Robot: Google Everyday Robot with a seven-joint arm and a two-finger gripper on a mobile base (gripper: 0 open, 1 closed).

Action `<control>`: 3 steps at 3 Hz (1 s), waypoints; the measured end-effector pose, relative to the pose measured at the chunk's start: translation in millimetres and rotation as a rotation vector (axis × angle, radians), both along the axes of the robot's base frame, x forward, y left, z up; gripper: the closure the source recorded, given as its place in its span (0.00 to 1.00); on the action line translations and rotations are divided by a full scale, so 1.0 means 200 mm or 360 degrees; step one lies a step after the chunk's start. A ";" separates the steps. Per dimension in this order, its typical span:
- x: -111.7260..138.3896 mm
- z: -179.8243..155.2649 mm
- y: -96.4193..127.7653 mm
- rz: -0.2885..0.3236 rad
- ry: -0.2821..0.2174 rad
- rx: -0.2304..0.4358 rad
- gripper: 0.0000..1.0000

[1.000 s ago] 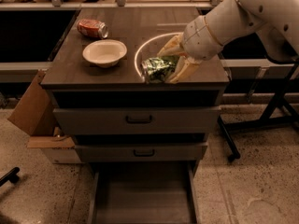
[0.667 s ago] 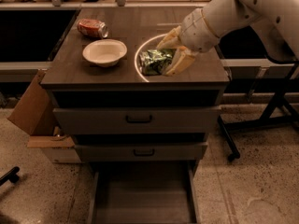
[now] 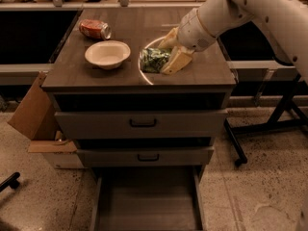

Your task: Pick green can from bottom drawer and place on counter

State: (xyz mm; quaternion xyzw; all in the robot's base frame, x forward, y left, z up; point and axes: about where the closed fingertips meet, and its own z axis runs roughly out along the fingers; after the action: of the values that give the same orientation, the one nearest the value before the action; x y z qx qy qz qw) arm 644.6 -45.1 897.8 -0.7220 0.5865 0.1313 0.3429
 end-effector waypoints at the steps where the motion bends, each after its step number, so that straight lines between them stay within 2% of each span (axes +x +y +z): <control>1: 0.06 -0.06 0.02 -0.0086 0.0028 0.0009 1.00; 3: 0.17 -0.10 0.05 -0.0170 0.0004 -0.0016 1.00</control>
Offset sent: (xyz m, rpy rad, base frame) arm 0.0368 0.0056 -0.0182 0.0086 -0.0004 -0.1369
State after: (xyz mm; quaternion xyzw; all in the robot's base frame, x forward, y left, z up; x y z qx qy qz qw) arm 679.2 -35.9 878.2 -0.6913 0.6252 0.1107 0.3451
